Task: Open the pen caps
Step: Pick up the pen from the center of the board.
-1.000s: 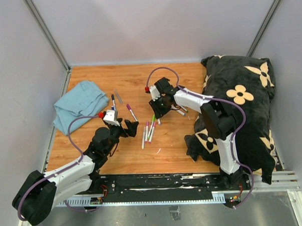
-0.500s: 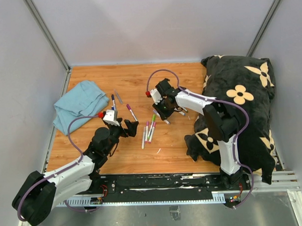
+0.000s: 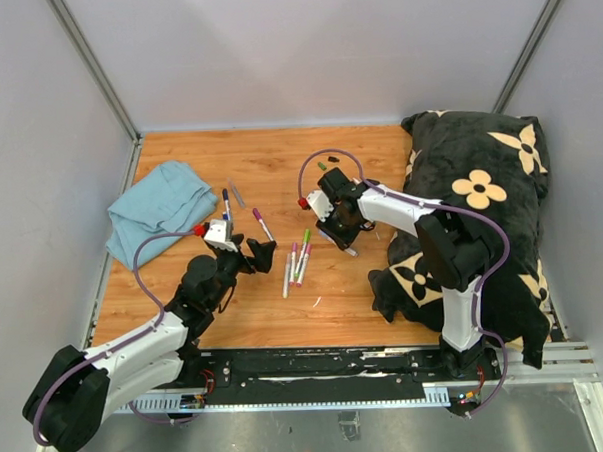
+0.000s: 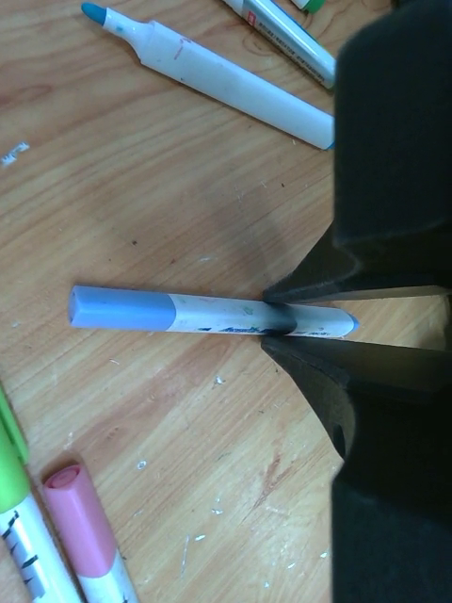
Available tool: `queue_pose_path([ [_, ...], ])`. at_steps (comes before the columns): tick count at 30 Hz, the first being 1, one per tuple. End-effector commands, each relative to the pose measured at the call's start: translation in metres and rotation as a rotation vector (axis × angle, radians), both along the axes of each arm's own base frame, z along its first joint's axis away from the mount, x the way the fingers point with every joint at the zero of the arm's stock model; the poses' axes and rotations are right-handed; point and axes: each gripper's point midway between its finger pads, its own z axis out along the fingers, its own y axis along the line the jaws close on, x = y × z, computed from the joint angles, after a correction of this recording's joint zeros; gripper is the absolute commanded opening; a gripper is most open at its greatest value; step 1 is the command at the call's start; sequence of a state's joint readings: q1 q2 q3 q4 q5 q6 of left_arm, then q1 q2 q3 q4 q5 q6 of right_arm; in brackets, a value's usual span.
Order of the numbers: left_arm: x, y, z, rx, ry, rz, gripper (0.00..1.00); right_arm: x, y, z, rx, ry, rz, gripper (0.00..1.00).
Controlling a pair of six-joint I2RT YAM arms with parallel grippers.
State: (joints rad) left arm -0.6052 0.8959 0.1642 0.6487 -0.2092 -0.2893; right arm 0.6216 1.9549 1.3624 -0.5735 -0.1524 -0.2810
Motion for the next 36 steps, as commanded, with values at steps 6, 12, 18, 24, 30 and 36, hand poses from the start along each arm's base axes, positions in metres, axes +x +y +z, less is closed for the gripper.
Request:
queue_pose_path([
  [6,-0.002,0.005,0.013,-0.038,-0.056,0.016,0.99,-0.009,-0.008,0.001,-0.044,0.028,0.055,0.25],
  [12,-0.002,0.003,0.013,-0.041,-0.057,0.010,0.99,-0.009,-0.008,-0.003,-0.070,0.031,0.079,0.29],
  [18,-0.003,0.002,0.014,-0.048,-0.058,0.004,0.99,-0.009,-0.009,-0.011,-0.110,0.035,0.097,0.32],
  [24,-0.004,-0.002,0.016,-0.054,-0.068,-0.020,0.99,-0.012,-0.010,-0.018,-0.133,0.052,0.113,0.34],
  [30,-0.012,-0.008,0.026,-0.091,-0.096,-0.073,0.99,-0.014,-0.011,-0.023,-0.154,0.057,0.124,0.27],
  [36,-0.030,-0.024,0.032,-0.268,-0.076,-0.172,0.99,-0.012,-0.009,-0.019,-0.137,0.042,0.133,0.03],
])
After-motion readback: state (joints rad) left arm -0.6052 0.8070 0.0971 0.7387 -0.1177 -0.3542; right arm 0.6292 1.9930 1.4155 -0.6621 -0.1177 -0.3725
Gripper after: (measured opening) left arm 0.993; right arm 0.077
